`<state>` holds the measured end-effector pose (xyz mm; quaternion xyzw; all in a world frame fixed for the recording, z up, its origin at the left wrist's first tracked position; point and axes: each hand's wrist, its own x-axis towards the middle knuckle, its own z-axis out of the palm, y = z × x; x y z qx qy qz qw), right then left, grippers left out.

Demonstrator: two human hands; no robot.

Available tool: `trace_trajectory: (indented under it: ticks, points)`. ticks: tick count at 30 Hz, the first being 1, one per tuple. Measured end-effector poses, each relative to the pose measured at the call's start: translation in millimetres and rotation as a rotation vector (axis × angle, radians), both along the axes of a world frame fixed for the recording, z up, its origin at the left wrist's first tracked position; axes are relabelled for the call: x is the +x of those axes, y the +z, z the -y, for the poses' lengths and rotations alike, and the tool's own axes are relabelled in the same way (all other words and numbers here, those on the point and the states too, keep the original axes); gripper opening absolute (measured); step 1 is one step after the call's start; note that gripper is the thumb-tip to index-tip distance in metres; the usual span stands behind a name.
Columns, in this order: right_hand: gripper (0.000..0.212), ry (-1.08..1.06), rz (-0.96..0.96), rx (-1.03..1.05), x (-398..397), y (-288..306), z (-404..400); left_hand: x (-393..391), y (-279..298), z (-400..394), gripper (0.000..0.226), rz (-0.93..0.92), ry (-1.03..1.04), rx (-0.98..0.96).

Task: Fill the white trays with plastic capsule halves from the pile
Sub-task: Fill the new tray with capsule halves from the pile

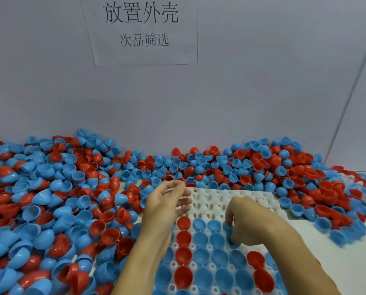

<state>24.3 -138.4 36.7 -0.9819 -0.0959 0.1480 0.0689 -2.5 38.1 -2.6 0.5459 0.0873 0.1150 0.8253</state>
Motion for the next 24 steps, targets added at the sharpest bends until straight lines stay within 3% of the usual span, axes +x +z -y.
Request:
trace_trajectory:
  ticks: [12, 19, 22, 24]
  points:
    - [0.012, 0.060, 0.024, 0.105, 3.4, -0.2, 5.7, -7.3, 6.8, 4.4, 0.016, 0.022, 0.056, 0.303]
    - [0.023, 0.065, 0.024, 0.203, 9.8, 5.3, 23.8, -0.3, 36.8, 13.2, 0.015, 0.135, 0.077, 0.835]
    - [0.021, 0.007, 0.115, 0.283, 14.9, 3.9, 29.3, 27.4, 47.4, 30.1, 0.017, 0.127, -0.048, 1.100]
    - [0.021, -0.017, 0.164, 0.323, 17.4, 0.6, 31.5, 54.6, 45.4, 45.3, 0.034, 0.106, -0.176, 1.292]
